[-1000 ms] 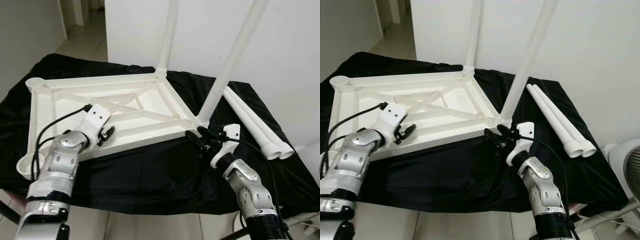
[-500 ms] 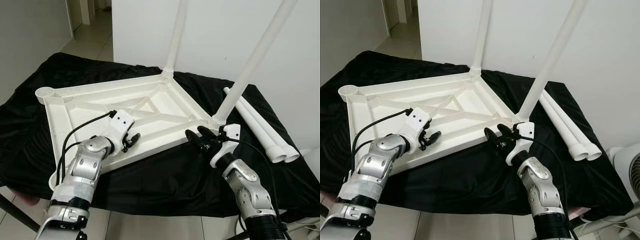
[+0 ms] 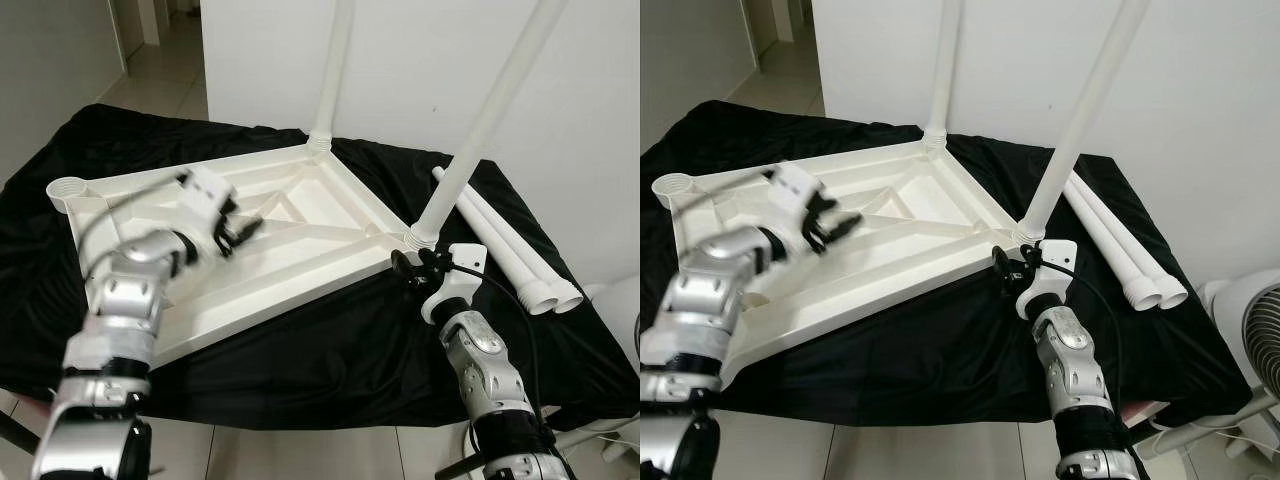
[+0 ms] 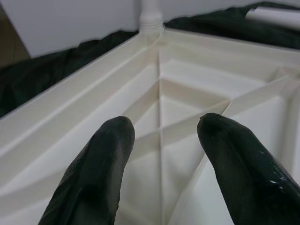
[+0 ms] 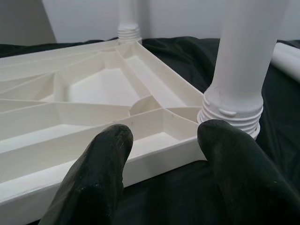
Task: Building children table
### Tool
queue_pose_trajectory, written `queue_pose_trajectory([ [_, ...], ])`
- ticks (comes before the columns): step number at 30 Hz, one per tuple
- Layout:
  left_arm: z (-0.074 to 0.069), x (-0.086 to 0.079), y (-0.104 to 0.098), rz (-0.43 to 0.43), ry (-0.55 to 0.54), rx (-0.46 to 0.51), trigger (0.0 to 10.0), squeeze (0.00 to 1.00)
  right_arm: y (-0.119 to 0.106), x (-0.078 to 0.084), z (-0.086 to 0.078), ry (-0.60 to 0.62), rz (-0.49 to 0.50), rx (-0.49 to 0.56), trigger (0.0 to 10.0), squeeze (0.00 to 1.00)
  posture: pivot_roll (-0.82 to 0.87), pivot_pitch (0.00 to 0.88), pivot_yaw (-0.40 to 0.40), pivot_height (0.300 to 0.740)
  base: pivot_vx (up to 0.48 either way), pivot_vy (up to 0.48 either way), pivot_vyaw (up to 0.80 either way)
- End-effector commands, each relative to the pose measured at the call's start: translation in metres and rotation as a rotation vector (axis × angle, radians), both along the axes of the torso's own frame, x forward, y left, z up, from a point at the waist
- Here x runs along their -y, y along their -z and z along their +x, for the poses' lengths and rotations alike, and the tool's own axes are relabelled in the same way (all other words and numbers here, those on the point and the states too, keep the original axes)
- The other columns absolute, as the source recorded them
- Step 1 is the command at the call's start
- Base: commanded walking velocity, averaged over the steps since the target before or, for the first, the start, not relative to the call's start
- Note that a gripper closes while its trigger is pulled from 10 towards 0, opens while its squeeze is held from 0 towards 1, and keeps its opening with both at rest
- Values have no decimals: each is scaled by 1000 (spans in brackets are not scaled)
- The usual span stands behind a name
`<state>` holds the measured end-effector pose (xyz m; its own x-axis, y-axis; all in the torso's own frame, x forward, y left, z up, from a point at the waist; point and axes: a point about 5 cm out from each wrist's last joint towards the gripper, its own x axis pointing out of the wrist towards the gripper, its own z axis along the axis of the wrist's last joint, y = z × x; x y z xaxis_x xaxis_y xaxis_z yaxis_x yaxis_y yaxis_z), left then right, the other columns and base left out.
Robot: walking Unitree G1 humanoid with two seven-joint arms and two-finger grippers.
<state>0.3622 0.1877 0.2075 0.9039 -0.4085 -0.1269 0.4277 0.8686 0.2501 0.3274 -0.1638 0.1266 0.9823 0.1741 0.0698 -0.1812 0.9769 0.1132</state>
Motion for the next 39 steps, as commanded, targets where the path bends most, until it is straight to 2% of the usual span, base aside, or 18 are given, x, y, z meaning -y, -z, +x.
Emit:
queue_pose_trajectory([
  [1,3,-1,9,-4,-46,-26,10000,0,2,4,3,50,-12,-4,10000,0,72,0,-108,740,0,0,0],
  [7,5,7,15,-35,-48,-42,10000,0,1,0,6,75,-23,-1,10000,0,61,0,-97,740,0,0,0],
  [9,7,23,24,-74,-29,-66,10000,0,2,-1,8,109,-32,1,10000,0,51,0,-83,740,0,0,0],
  [10,8,37,31,-126,-8,-91,10000,0,4,-1,9,139,-33,-2,10000,0,45,0,-74,740,0,0,0],
  [12,8,40,32,-139,-4,-95,10000,0,5,-1,9,145,-32,-3,10000,0,45,0,-74,740,0,0,0],
  [14,8,55,40,-177,4,-111,10000,0,6,0,10,181,-56,1,10000,0,37,0,-63,740,0,0,0],
  [20,5,72,52,-164,20,-142,10000,0,9,1,8,203,-78,6,10000,0,25,0,-47,740,0,0,0],
  [28,7,72,52,-170,19,-144,10000,0,11,0,8,210,-70,7,10000,0,10,0,-30,740,0,0,0],
  [33,13,71,49,-169,-25,-110,10000,0,9,-2,9,206,-92,28,10000,0,13,0,-37,740,0,0,0],
  [39,10,72,42,-164,-33,0,10000,0,2,-6,8,183,-95,76,10000,0,25,0,-61,740,0,0,0],
])
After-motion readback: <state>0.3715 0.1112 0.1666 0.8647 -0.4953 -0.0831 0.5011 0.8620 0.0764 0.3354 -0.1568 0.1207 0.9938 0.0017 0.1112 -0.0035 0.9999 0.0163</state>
